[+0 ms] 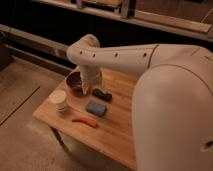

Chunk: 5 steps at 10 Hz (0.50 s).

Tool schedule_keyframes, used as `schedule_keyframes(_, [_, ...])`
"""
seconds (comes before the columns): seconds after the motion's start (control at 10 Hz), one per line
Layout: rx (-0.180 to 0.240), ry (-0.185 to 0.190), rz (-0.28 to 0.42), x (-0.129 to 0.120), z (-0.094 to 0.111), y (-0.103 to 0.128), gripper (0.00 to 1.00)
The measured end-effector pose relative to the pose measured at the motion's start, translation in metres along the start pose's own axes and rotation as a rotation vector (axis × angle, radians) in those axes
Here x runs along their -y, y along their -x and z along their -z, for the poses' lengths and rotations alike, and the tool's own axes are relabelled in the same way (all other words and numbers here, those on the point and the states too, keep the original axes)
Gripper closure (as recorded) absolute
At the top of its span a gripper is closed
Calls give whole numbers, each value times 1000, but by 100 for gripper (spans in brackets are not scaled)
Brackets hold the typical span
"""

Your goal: Drag the ceramic bowl in a circle

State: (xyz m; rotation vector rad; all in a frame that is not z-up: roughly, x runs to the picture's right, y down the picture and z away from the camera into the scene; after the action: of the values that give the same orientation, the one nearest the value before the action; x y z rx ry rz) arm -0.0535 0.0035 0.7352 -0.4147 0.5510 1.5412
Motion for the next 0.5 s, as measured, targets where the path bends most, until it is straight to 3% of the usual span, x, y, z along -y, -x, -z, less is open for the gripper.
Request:
schedule_keyframes(0.2, [29,62,-53,-4,2,24,35])
schedule_keyframes(0.5, [101,100,-218,8,3,66,35])
